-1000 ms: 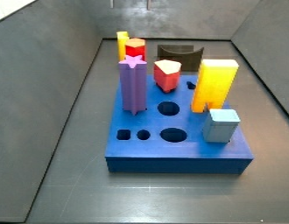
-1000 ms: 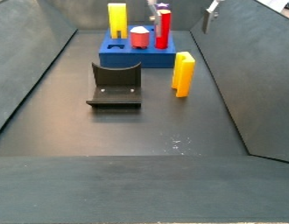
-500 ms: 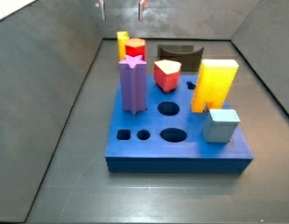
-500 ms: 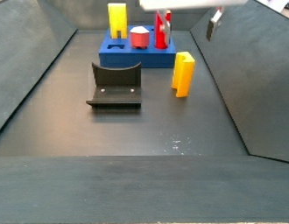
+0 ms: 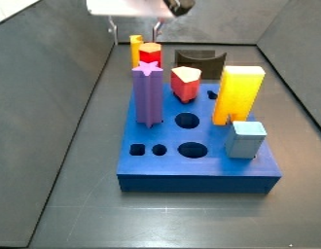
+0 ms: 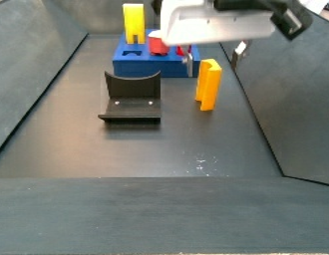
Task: Pick up the arch object. Move up. Rotate the arch object. Move to above the board. Insert the arch object.
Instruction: Pick up the arch object.
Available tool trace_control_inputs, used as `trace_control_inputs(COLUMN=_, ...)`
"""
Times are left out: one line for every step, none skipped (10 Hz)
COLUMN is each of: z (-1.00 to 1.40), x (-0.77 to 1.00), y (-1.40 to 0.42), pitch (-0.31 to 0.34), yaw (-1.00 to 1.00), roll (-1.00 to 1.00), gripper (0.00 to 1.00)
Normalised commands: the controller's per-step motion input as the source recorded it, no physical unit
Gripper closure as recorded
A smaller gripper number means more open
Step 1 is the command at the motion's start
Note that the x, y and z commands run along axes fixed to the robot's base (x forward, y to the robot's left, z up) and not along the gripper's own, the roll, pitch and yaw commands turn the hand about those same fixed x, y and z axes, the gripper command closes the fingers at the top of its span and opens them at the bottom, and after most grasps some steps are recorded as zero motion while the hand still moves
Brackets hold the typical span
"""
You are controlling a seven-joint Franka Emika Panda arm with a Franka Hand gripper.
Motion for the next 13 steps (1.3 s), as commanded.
trace_control_inputs(z=-0.82, x=0.0, y=0.0, pitch=0.0, yaw=0.02, roll=0.0, gripper=0.0)
trace_control_inputs(z=-0.54, x=-0.01, y=0.0, pitch=0.0, yaw=0.0, roll=-0.06, gripper=0.0)
trace_control_inputs(z=0.0, x=0.0, y=0.0, pitch=0.0, yaw=0.0, roll=-0.01, gripper=0.0)
trace_control_inputs(z=0.0, x=0.0, y=0.0, pitch=0.0, yaw=0.0, roll=0.0, gripper=0.0)
trace_control_inputs(z=0.0, x=0.0, y=0.0, pitch=0.0, yaw=0.0, roll=0.0, gripper=1.0)
trace_control_inputs(z=0.0, x=0.0, y=0.0, pitch=0.0, yaw=0.0, roll=0.0, gripper=1.0)
trace_control_inputs(z=0.0, x=0.0, y=0.0, pitch=0.0, yaw=0.0, roll=0.0, gripper=1.0)
trace_control_inputs(z=0.0, x=0.0, y=0.0, pitch=0.0, yaw=0.0, roll=0.0, gripper=1.0)
trace_control_inputs(z=0.0, x=0.0, y=0.0, pitch=0.0, yaw=0.0, roll=0.0, gripper=1.0)
trace_control_inputs(z=0.0, x=0.0, y=0.0, pitch=0.0, yaw=0.0, roll=0.0, gripper=1.0)
trace_control_inputs(z=0.0, x=0.0, y=0.0, pitch=0.0, yaw=0.0, roll=0.0, gripper=1.0)
trace_control_inputs(z=0.0, x=0.0, y=0.0, pitch=0.0, yaw=0.0, roll=0.0, gripper=1.0)
trace_control_inputs(z=0.0, x=0.0, y=0.0, pitch=0.0, yaw=0.0, roll=0.0, gripper=1.0)
